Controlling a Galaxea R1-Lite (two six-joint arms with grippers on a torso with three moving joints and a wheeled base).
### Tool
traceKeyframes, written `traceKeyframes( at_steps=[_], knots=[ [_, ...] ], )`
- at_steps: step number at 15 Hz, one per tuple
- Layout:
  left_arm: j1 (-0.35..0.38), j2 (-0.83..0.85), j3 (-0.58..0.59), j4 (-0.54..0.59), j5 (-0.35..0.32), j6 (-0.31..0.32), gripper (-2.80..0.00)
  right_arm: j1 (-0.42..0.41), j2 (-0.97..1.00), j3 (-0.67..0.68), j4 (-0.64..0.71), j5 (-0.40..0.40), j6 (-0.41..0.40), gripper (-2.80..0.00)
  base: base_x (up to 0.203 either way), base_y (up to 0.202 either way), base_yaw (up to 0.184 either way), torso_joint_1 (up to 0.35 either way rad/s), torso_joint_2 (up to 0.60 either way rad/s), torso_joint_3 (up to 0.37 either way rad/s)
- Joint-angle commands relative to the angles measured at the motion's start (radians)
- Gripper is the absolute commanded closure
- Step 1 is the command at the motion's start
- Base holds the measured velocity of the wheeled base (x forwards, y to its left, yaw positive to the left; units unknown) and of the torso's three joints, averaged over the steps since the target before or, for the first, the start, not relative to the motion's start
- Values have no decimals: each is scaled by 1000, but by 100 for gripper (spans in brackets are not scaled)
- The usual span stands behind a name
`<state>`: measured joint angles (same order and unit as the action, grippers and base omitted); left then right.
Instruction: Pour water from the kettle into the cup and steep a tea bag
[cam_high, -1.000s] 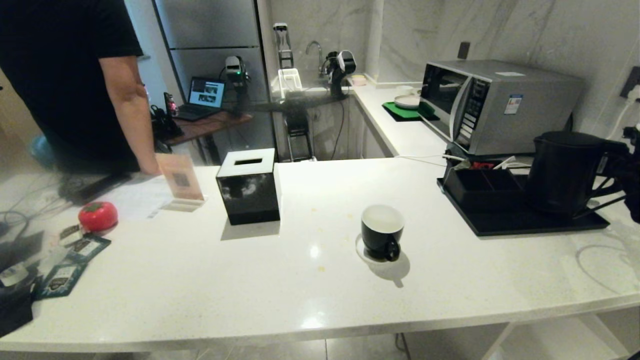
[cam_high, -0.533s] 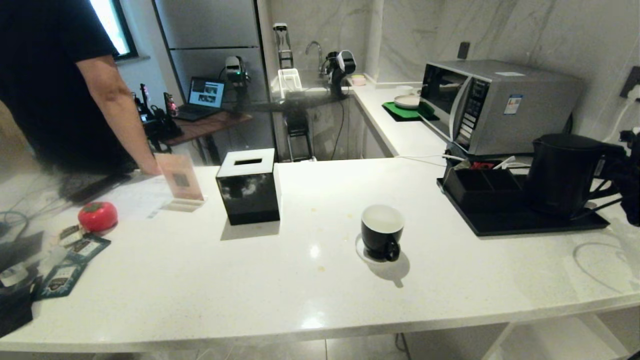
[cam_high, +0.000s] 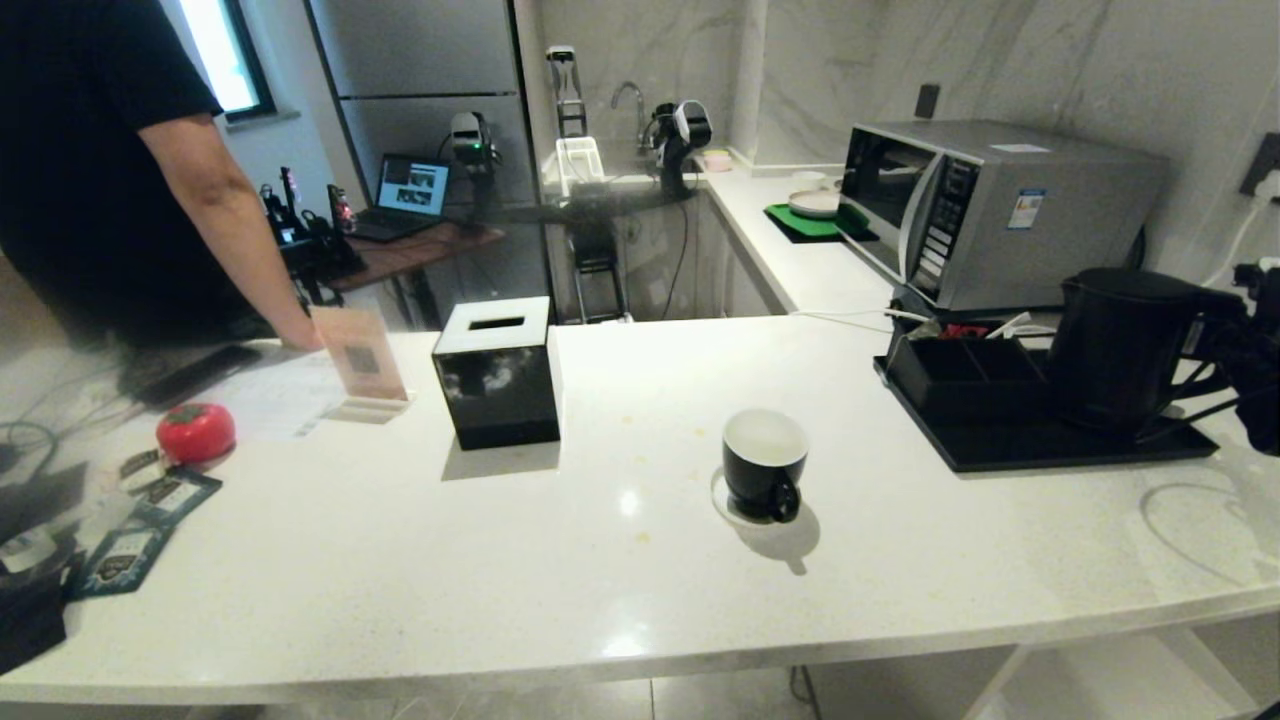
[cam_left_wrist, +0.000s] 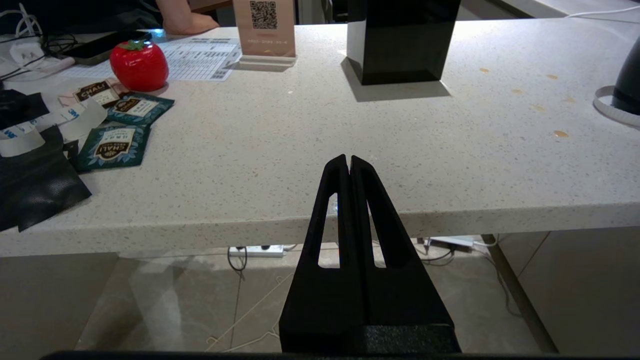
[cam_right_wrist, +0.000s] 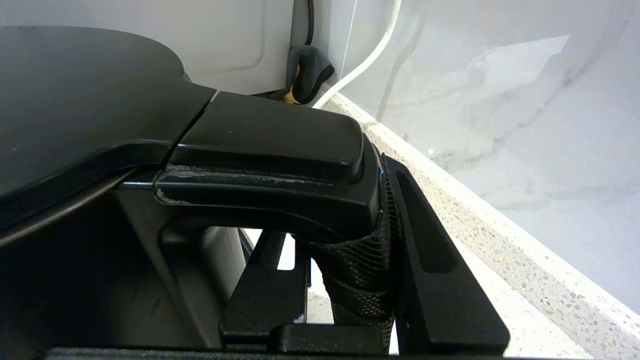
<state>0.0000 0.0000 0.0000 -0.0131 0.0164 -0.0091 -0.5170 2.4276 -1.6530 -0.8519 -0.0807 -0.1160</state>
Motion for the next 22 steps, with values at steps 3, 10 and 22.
traceKeyframes(
  at_steps=[3, 10, 22],
  knots=[
    [0, 2, 0, -1, 0, 0, 0, 2, 1, 5, -3, -5, -4, 0, 0, 0, 0, 0, 0, 0],
    [0, 2, 0, -1, 0, 0, 0, 8, -1, 15, -26, -6, -4, 0, 0, 0, 0, 0, 0, 0],
    [0, 2, 0, -1, 0, 0, 0, 20, -7, 42, -27, -56, -7, -280, 0, 0, 0, 0, 0, 0]
  ],
)
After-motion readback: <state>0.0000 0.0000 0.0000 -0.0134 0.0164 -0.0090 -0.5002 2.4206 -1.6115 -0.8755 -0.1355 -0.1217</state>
